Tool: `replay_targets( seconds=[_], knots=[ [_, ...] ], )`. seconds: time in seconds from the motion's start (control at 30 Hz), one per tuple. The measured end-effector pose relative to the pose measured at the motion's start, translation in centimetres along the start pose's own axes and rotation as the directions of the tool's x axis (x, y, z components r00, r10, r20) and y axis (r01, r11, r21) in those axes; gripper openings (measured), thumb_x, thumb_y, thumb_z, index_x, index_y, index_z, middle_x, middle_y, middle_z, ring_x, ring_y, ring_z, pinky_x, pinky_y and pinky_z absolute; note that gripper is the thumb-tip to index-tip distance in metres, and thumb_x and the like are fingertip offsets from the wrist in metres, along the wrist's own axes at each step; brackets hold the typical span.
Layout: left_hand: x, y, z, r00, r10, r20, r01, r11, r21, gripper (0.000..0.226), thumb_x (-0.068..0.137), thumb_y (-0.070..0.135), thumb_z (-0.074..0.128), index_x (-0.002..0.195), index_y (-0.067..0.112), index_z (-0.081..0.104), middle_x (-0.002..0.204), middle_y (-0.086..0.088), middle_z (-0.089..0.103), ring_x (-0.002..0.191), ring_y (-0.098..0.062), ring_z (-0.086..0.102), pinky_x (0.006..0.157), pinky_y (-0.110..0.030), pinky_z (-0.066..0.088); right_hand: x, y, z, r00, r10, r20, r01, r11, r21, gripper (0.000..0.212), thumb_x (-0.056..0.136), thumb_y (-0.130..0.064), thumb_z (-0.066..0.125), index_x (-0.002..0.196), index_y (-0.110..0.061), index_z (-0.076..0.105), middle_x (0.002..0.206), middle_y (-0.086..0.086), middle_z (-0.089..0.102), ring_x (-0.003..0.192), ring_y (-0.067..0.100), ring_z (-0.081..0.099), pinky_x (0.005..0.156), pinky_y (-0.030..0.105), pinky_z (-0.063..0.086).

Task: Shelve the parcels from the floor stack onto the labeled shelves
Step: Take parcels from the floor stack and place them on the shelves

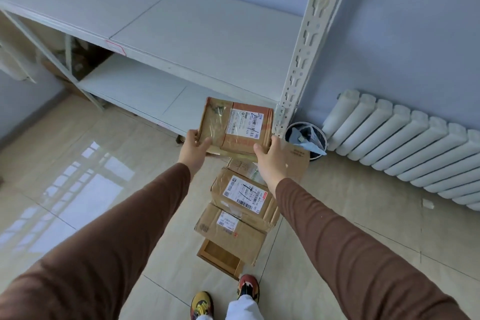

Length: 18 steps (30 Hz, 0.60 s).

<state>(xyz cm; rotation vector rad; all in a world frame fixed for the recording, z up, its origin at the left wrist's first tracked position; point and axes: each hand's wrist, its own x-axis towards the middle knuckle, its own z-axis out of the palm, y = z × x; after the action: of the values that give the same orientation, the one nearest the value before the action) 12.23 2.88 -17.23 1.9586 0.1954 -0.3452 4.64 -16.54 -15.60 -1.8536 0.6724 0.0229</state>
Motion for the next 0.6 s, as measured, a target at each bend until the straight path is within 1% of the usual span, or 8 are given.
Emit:
replay_targets(
  seconds=[0.1,0.13,0.2,0.3,0.4,0.5,0.57,0.6],
  knots=[
    [-1.6,1.0,-5.5,0.993,0.012,-0.118,-0.027,0.992,-0.124,0.03,0.1,0.03,0.061,0.121,0.012,0.048,0.104,0.0,0.06,0.088,-0.019,0.054,0.083,-0.035,0.047,-1.3,-4.5,2.6,0.987,-0.147,0.069,0.144,0.988,0.051,0.048,0.106,-0.027,0.05,0.15,-0.018,0.034,0.136,0.005,0.057,0.117,0.025,0.059,0.096,0.036,0.049],
    [-2.3,1.4,-7.5,0.988,0.024,-0.154,-0.047,0.988,-0.15,0.028,0.1,0.03,0.061,0.118,0.013,0.048,0.103,0.0,0.059,0.089,-0.018,0.054,0.084,-0.034,0.047,-1.8,-6.1,3.4,0.977,-0.194,0.088,0.189,0.98,0.065,0.047,0.106,-0.026,0.049,0.15,-0.019,0.035,0.132,0.004,0.058,0.114,0.023,0.059,0.096,0.037,0.05],
    [-3.4,2.0,-11.5,0.977,0.042,-0.211,-0.085,0.976,-0.199,0.027,0.098,0.031,0.063,0.116,0.017,0.049,0.112,-0.002,0.06,0.095,-0.019,0.056,0.09,-0.035,0.049,-3.1,-9.9,5.0,0.948,-0.291,0.127,0.28,0.955,0.103,0.045,0.107,-0.022,0.046,0.15,-0.019,0.036,0.128,-0.001,0.059,0.111,0.018,0.058,0.095,0.033,0.049],
    [-5.3,2.9,-17.9,0.957,0.052,-0.285,-0.136,0.949,-0.284,0.035,0.095,0.033,0.065,0.123,0.021,0.048,0.124,-0.008,0.062,0.109,-0.024,0.064,0.101,-0.041,0.053,-5.3,-15.7,7.6,0.884,-0.419,0.208,0.384,0.904,0.186,0.043,0.109,-0.018,0.041,0.151,-0.022,0.036,0.135,-0.001,0.057,0.12,0.016,0.055,0.1,0.027,0.046],
    [-8.2,3.6,-24.0,0.932,0.1,-0.347,-0.223,0.916,-0.334,0.049,0.095,0.03,0.067,0.136,0.024,0.041,0.126,-0.009,0.062,0.114,-0.024,0.065,0.101,-0.039,0.053,-7.7,-21.0,10.8,0.802,-0.528,0.28,0.469,0.846,0.254,0.042,0.109,-0.016,0.039,0.149,-0.026,0.039,0.14,0.0,0.057,0.129,0.016,0.055,0.113,0.038,0.046],
    [-11.7,3.9,-29.9,0.909,0.12,-0.398,-0.275,0.892,-0.36,0.06,0.096,0.023,0.068,0.146,0.023,0.035,0.122,-0.011,0.065,0.112,-0.024,0.067,0.092,-0.031,0.056,-10.9,-25.8,14.1,0.715,-0.621,0.322,0.539,0.782,0.312,0.041,0.107,-0.013,0.04,0.144,-0.03,0.047,0.136,-0.002,0.06,0.128,0.016,0.057,0.112,0.045,0.046],
    [-13.8,3.7,-34.1,0.892,0.127,-0.433,-0.307,0.874,-0.377,0.067,0.094,0.022,0.07,0.148,0.026,0.031,0.121,-0.014,0.066,0.114,-0.027,0.067,0.096,-0.036,0.056,-13.5,-28.7,16.3,0.653,-0.677,0.341,0.581,0.736,0.348,0.044,0.106,-0.01,0.039,0.144,-0.03,0.049,0.136,-0.002,0.061,0.128,0.017,0.058,0.112,0.046,0.046],
    [-15.0,3.6,-36.1,0.88,0.131,-0.456,-0.325,0.867,-0.378,0.077,0.093,0.023,0.072,0.152,0.029,0.024,0.12,-0.014,0.067,0.113,-0.028,0.067,0.098,-0.039,0.056,-15.0,-30.2,17.3,0.619,-0.705,0.346,0.601,0.709,0.369,0.044,0.106,-0.008,0.04,0.144,-0.028,0.05,0.136,-0.002,0.062,0.128,0.017,0.058,0.112,0.047,0.046]
  ],
)
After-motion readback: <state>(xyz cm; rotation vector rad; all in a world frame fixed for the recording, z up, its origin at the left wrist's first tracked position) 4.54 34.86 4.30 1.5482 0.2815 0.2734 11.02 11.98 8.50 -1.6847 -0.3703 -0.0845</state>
